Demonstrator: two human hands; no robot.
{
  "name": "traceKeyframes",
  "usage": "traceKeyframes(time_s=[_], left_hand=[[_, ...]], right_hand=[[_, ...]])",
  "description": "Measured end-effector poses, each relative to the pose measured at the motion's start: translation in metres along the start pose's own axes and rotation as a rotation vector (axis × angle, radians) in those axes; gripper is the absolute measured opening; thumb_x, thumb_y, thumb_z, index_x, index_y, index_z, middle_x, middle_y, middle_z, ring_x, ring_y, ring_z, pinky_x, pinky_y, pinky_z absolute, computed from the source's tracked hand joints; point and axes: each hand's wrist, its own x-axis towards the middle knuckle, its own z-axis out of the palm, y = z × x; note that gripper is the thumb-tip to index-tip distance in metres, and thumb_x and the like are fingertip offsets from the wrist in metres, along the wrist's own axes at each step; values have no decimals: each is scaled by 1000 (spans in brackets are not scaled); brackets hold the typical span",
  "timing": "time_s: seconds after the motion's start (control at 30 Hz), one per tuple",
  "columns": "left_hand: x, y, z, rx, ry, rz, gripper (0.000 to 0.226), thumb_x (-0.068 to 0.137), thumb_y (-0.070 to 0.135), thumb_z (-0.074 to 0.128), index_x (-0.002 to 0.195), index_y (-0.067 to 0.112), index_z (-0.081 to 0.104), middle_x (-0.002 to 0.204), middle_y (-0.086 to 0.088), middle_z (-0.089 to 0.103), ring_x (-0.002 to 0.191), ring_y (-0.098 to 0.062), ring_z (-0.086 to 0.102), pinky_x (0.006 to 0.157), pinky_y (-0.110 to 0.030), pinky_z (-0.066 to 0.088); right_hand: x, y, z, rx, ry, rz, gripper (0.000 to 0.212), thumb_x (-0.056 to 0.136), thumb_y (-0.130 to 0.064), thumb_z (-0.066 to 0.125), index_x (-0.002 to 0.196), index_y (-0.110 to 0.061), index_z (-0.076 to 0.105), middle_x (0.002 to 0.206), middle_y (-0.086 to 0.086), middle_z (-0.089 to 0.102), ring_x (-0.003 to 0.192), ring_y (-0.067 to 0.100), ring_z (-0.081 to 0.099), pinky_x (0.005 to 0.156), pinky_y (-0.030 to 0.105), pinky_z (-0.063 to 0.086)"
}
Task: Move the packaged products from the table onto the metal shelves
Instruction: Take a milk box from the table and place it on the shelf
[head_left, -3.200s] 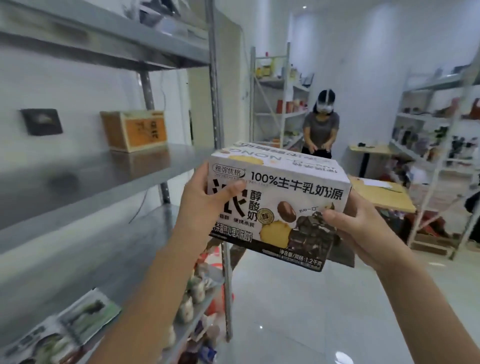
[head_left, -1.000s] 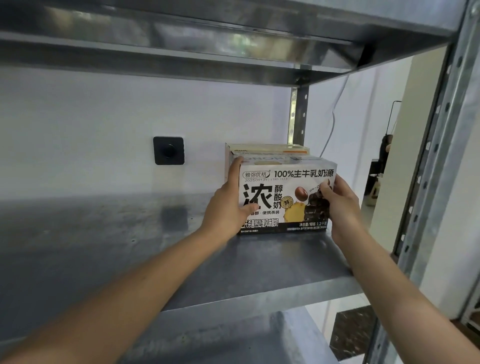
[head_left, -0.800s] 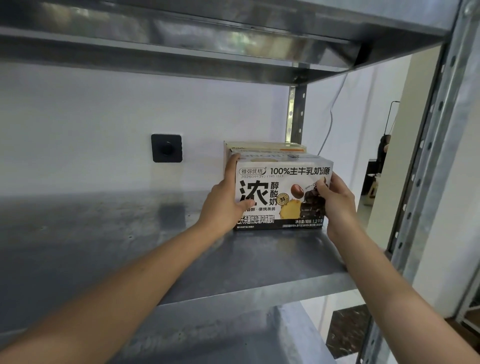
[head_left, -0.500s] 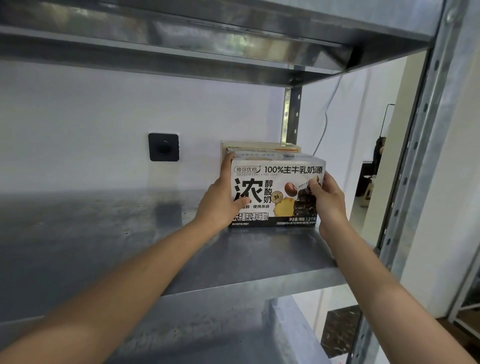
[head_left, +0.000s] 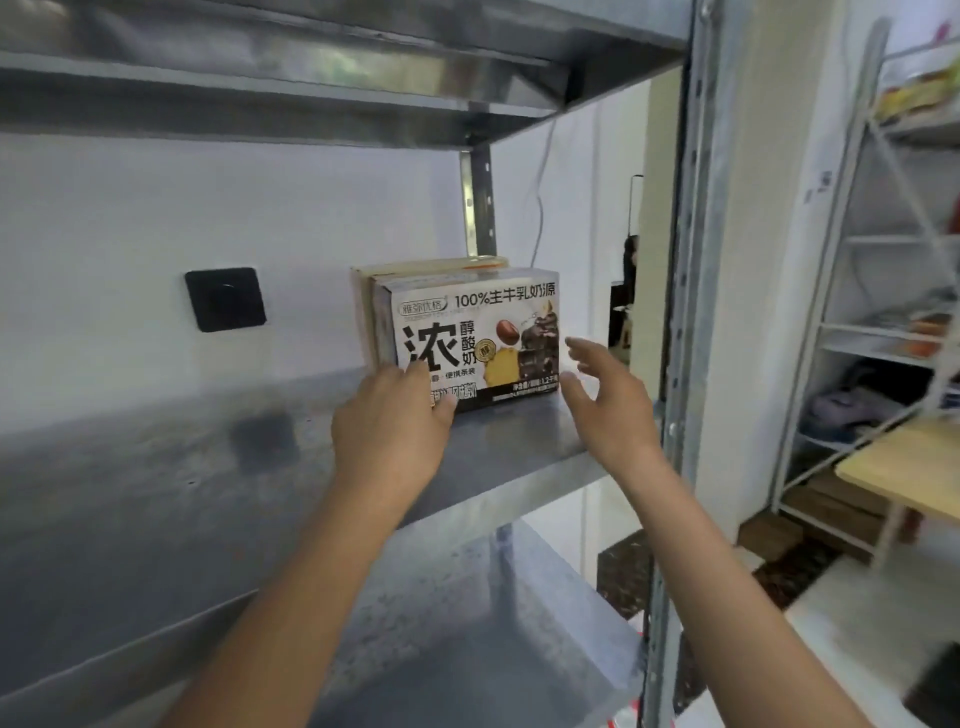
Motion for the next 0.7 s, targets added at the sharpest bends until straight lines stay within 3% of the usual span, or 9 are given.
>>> traceKeyframes(time_s=[0.1,0.23,0.27,0.37,0.43,0.5,0.57,0.7], left_hand=[[-33,5,8,-4,-46,175,38,97,41,46,127,20,54,132,-1,53,120,-23,49,87,-38,46],[-79,19,22,-206,255,645,36,86,26,59,116,7,65,121,-16,63,109,-34,61,85,-42,51],[-98,25,26,-246,211,749,38,89,29,54,120,8,62,125,-15,61,112,-32,59,91,-40,48],[-175,33,65,-110,-489,962,51,100,43,35,146,22,31,151,-2,34,136,-21,36,107,-34,32],[-235,26,105,59,-894,1102,50,97,47,40,140,21,36,145,-3,41,130,-24,44,103,-37,39],[-291,17,129,312,-1161,1280,50,94,47,45,133,15,46,138,-10,48,126,-28,47,104,-38,37],[-338,9,134,495,-1262,1494,53,95,48,44,133,12,49,138,-11,49,127,-29,47,102,-39,34],[-409,11,115,516,-1192,1790,53,96,51,42,133,13,48,135,-8,52,123,-27,49,92,-34,37]], right_hand=[[-57,-1,-21,-279,-21,52,33,97,-25,51,129,-23,56,132,-4,57,119,15,52,92,24,38],[-150,-6,-42,-583,-59,289,30,96,-33,49,124,-27,58,129,-7,59,117,15,53,98,31,42],[-175,-8,-46,-640,-62,374,29,96,-35,48,122,-28,60,126,-7,60,113,16,54,96,32,44],[-262,-7,-62,-769,-159,762,36,97,-40,43,127,-23,56,131,-2,57,118,21,53,97,36,43],[-328,-9,-72,-825,-320,1060,43,98,-43,40,131,-18,52,134,3,54,122,24,51,99,34,39],[-394,-18,-78,-819,-435,1314,45,98,-45,40,130,-13,51,134,6,53,122,26,51,97,33,38],[-454,-37,-81,-759,-438,1507,47,98,-45,40,130,-13,51,134,6,53,122,25,51,96,32,40],[-547,-86,-77,-687,-279,1736,49,99,-46,40,135,-15,50,135,4,53,122,24,52,94,31,40]])
